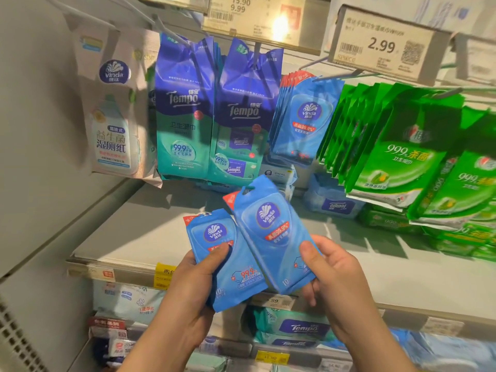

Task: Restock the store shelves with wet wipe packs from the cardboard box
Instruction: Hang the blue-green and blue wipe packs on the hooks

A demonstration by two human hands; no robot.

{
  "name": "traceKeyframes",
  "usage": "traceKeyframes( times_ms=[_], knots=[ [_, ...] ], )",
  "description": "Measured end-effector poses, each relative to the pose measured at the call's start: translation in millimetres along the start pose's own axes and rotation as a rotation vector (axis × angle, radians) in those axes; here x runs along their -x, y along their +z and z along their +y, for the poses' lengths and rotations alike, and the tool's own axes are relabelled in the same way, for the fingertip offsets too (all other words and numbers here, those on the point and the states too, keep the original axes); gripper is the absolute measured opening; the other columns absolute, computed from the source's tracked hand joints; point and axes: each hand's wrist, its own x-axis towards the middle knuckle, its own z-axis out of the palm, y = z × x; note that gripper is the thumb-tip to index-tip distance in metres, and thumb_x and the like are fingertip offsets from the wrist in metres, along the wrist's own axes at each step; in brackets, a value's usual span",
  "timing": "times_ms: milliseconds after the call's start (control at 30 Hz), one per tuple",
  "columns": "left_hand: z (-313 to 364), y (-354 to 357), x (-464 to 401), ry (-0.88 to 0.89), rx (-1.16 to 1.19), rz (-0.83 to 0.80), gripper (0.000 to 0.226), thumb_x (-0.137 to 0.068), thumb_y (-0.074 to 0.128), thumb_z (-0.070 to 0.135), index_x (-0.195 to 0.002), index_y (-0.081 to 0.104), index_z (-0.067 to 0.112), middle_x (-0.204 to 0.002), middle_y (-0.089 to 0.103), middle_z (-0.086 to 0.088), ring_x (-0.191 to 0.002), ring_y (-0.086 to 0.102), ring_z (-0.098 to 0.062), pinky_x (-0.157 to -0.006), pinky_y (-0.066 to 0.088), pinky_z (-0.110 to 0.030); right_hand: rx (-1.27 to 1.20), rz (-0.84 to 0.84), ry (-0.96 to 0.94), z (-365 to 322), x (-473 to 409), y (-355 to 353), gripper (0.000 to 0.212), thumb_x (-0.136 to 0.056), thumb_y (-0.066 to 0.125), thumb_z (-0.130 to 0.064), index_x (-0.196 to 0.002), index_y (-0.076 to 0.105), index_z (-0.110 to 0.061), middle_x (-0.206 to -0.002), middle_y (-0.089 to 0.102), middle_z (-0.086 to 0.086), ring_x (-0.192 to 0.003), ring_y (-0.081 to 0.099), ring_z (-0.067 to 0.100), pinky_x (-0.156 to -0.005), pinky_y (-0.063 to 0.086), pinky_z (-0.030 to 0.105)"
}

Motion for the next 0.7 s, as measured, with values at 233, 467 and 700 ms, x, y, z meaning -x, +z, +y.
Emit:
traceKeyframes(
  times_ms=[233, 467, 700],
  knots=[
    [-0.1, 0.6, 2.5, -0.013, -0.027, -0.023, 0.031, -0.088, 0.068, 0.003, -0.118, 0.069, 0.010, -0.103, 0.078, -0.014, -0.076, 0.077, -0.031, -0.051, 0.058, -0.036, -0.109, 0.174, -0.248, -18.3, 8.8, 7.2, 0.026, -0.085, 0.062, -0.032, -0.105, 0.065, -0.017, -0.071, 0.069, 0.011, -0.041, 0.051, 0.020, -0.042, 0.043, 0.024],
    [0.3, 1.5, 5.1, -0.014, -0.026, -0.034, 0.031, -0.089, 0.067, 0.003, -0.119, 0.069, 0.010, -0.103, 0.078, -0.013, -0.074, 0.076, -0.029, -0.051, 0.059, -0.034, -0.120, 0.317, -0.407, -47.4, 7.9, 12.6, 0.016, -0.102, 0.055, -0.015, -0.110, 0.064, -0.005, -0.073, 0.069, 0.006, -0.038, 0.051, 0.022, -0.040, 0.044, 0.031],
    [1.4, 1.6, 4.8, -0.020, -0.035, -0.059, 0.032, -0.090, 0.068, 0.006, -0.120, 0.069, 0.013, -0.105, 0.078, -0.011, -0.079, 0.076, -0.029, -0.054, 0.059, -0.034, -0.136, 0.345, -0.542, -70.1, 3.1, 18.4, 0.033, -0.093, 0.059, -0.033, -0.113, 0.066, -0.009, -0.083, 0.066, 0.021, -0.040, 0.054, 0.022, -0.043, 0.044, 0.026]
  ],
)
